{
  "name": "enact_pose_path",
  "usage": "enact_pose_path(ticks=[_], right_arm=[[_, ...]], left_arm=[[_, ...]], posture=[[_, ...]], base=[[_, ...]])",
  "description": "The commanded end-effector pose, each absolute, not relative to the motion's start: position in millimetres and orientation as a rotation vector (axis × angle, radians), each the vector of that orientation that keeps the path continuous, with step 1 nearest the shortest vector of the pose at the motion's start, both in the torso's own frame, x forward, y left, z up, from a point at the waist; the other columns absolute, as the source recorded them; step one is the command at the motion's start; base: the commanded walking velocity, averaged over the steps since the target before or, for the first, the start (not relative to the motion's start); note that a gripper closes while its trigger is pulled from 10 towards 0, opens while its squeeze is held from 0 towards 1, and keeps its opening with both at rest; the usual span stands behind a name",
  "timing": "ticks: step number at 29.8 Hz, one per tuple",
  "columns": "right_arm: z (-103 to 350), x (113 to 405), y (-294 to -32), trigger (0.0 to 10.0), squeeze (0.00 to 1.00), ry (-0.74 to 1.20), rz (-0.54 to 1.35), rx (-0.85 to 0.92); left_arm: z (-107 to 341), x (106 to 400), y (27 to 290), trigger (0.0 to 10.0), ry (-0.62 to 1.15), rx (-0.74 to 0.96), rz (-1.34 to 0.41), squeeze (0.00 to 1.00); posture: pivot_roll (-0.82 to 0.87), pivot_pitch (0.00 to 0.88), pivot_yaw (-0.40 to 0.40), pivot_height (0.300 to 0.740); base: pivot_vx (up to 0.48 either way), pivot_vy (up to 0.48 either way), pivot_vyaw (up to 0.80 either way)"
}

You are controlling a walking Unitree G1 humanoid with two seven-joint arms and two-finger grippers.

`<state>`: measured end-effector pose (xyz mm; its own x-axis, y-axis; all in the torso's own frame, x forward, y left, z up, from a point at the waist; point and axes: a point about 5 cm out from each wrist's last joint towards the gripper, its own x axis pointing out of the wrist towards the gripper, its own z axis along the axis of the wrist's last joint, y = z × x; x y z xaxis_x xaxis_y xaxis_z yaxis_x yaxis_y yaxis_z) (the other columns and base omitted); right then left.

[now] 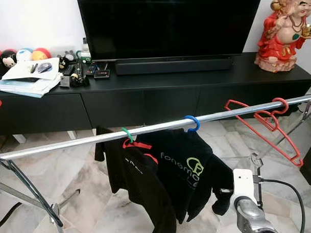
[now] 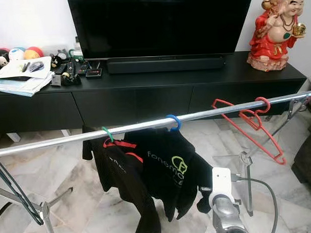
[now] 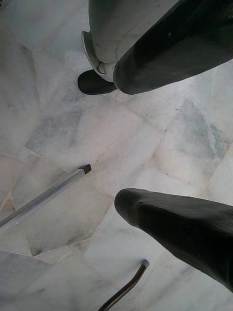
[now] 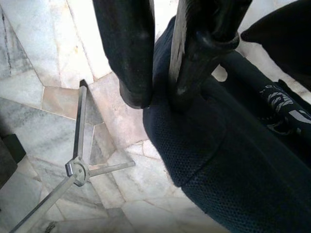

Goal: Hang hanger

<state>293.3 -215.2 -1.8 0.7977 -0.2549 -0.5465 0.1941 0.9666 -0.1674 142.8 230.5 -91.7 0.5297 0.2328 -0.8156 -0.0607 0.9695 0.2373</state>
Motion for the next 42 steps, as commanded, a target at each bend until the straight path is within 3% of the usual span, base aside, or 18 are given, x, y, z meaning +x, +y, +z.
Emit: enact_pose_path(ticks=[1,15,30,42], right_arm=[[-1,293,-219,0.0,0.00,0.601,-0.251,-0.111],[-25,270,-203,0.0,0.00,0.687,-0.199,-0.131],[-64,218,-201,0.0,0.00,0.903,-0.154,-0.181],[-94,167,-182,0.0,0.00,1.174,0.091,-0.239]], left_arm=[[-93,139,232,10.0,1.019,0.197,0.166,0.00],[-94,137,232,10.0,1.025,0.206,0.154,0.00],[-94,137,233,10.0,1.032,0.210,0.140,0.00],[-94,137,233,10.0,1.048,0.209,0.115,0.00]], posture=[[0.07,0.089,-0.010,0.740],[0.07,0.096,-0.007,0.740],[0.06,0.091,-0.002,0.740],[0.06,0.089,0.000,0.740]], base=[[0.000,0.000,0.00],[0.000,0.000,0.00],[0.000,0.000,0.00],[0.000,0.000,0.00]])
